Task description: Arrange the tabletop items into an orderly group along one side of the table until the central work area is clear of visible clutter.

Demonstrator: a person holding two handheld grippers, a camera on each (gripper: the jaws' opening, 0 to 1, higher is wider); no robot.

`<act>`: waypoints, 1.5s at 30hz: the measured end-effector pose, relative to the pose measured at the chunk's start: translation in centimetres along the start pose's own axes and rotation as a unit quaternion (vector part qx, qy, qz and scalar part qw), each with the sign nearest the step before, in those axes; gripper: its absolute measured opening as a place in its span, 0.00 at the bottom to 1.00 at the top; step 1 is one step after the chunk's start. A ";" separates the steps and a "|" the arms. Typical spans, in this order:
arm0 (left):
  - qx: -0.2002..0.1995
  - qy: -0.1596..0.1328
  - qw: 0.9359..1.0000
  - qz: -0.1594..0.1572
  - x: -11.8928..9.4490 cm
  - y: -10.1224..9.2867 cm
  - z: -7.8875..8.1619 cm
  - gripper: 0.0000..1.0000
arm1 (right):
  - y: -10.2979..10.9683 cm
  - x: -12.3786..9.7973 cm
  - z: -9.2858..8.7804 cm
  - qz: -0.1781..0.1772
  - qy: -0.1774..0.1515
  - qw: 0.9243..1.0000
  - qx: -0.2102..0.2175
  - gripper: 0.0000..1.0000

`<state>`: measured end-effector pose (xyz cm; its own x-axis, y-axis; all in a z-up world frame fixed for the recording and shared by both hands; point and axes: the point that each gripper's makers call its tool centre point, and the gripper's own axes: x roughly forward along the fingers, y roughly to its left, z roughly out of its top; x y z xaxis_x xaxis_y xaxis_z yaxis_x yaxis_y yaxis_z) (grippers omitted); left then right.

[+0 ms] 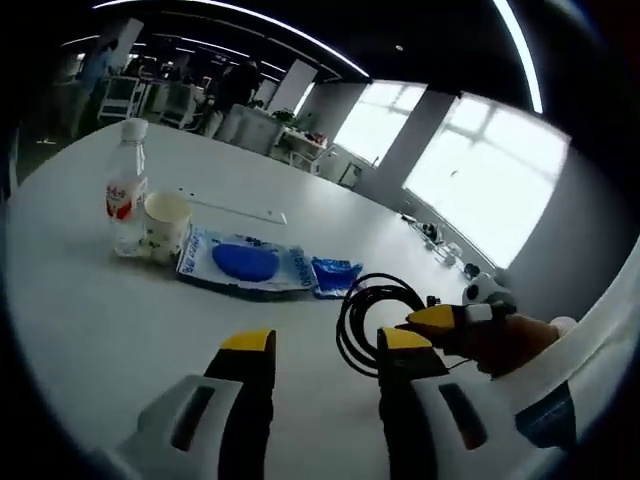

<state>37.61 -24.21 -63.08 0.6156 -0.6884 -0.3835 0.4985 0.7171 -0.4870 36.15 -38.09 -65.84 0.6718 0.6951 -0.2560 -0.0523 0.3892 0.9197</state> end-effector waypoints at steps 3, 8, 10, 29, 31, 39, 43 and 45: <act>-0.014 -0.015 1.000 0.024 -1.5 1.3 -0.3 0.51 | -0.9 -0.1 0.8 -0.005 -0.005 1.000 0.008 0.11; -0.029 -0.020 0.998 0.058 -3.3 3.2 -0.9 0.55 | -2.7 0.4 2.5 -0.019 -0.008 1.000 0.010 0.12; -0.035 -0.024 0.997 0.065 -3.8 3.5 -1.0 0.55 | -3.3 0.8 3.3 -0.021 -0.009 1.000 0.010 0.12; -0.040 -0.031 0.994 0.100 -5.4 3.2 -1.9 0.53 | -7.3 1.0 3.4 -0.064 0.021 0.998 0.006 0.12; -0.042 -0.032 0.993 0.105 -5.7 3.2 -2.0 0.53 | -7.8 0.7 3.5 -0.077 0.025 0.997 -0.007 0.12; -0.045 -0.044 0.992 0.109 -5.8 1.8 -2.0 0.53 | -9.6 -0.4 4.0 -0.131 0.022 0.990 -0.046 0.13; -0.042 -0.049 0.992 0.107 -5.9 0.9 -2.2 0.53 | -9.9 -0.7 3.9 -0.155 0.016 0.985 -0.076 0.13; -0.042 -0.054 0.992 0.109 -6.2 0.3 -2.5 0.53 | -10.3 -0.7 4.3 -0.160 0.007 0.984 -0.081 0.13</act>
<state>32.42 -19.99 -62.86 0.7668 -0.4992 -0.4035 0.2962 0.8329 -0.4675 39.37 -45.21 -73.90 0.6633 0.5282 -0.5302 0.0423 0.6808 0.7312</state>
